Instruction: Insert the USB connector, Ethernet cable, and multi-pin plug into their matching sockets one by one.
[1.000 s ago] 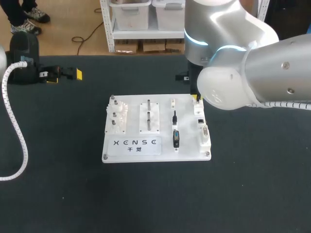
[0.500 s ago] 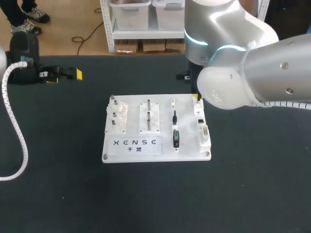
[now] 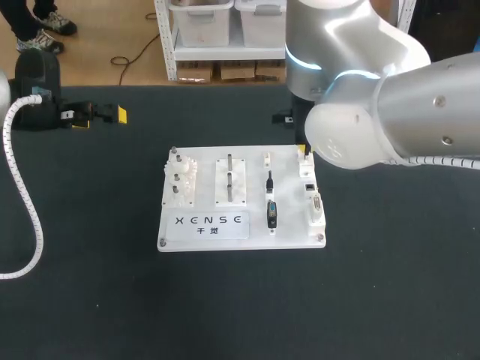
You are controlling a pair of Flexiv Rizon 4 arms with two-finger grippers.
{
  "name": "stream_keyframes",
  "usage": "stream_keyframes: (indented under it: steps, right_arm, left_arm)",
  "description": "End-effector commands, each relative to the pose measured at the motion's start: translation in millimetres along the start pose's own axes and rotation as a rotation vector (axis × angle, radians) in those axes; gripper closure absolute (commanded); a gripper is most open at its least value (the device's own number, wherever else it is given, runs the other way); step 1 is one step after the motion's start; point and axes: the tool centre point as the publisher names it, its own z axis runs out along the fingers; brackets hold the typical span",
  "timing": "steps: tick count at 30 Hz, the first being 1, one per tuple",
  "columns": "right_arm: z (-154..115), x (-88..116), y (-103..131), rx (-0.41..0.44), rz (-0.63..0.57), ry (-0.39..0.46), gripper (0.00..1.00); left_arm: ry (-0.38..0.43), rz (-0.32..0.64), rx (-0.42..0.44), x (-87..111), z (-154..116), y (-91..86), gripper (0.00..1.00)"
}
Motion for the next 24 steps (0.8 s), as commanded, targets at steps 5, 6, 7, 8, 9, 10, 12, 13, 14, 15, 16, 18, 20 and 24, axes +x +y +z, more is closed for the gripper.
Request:
stream_keyframes:
  steps: [5, 6, 7, 8, 9, 10, 12, 13, 14, 15, 16, 18, 20, 24]
  right_arm:
    - [7, -2, -1, -0.008, -0.004, -0.017, 1.00]
    - [8, -2, -2, -0.008, -0.005, -0.015, 1.00]
    - [9, -1, -2, -0.007, -0.005, -0.013, 1.00]
    - [10, 0, -2, -0.006, -0.007, -0.009, 1.00]
    - [12, 2, -2, -0.004, -0.006, -0.002, 1.00]
    - [15, 3, -3, -0.003, 0.001, 0.007, 1.00]
    - [20, 4, -5, 0.004, 0.014, 0.021, 1.00]
    - [22, 5, -6, 0.007, 0.019, 0.030, 1.00]
    - [25, 6, -7, 0.007, 0.021, 0.035, 1.00]
    - [27, 6, -7, 0.011, 0.022, 0.038, 1.00]
    - [28, 7, -7, 0.013, 0.023, 0.036, 1.00]
    - [26, 7, -8, 0.021, 0.031, 0.028, 0.72]
    - [18, 4, -8, 0.010, 0.039, 0.000, 0.00]
    - [-6, 0, -5, 0.006, 0.018, -0.084, 0.00]
  left_arm:
    - [0.000, 0.000, 0.000, 0.0, 0, 0.0, 0.00]
    - [0.000, 0.000, 0.000, 0.0, 0, 0.0, 0.00]
    - [0.000, 0.000, 0.000, 0.0, 0, 0.0, 0.00]
    - [0.000, 0.000, 0.000, 0.0, 0, 0.0, 0.00]
    - [0.000, 0.000, 0.000, 0.0, 0, 0.0, 0.00]
    - [0.000, 0.000, 0.000, 0.0, 0, 0.0, 0.00]
    - [0.000, 0.000, 0.000, 0.0, 0, 0.0, 0.00]
    - [0.000, 0.000, 0.000, 0.0, 0, 0.0, 0.00]
    - [0.000, 0.000, 0.000, 0.0, 0, 0.0, 0.00]
    - [0.000, 0.000, 0.000, 0.0, 0, 0.0, 0.00]
    - [0.000, 0.000, 0.000, 0.0, 0, 0.0, 0.00]
    - [0.000, 0.000, 0.000, 0.0, 0, 0.0, 0.00]
    - [0.000, 0.000, 0.000, 0.0, 0, 0.0, 0.00]
    - [0.000, 0.000, 0.000, 0.0, 0, 0.0, 0.00]
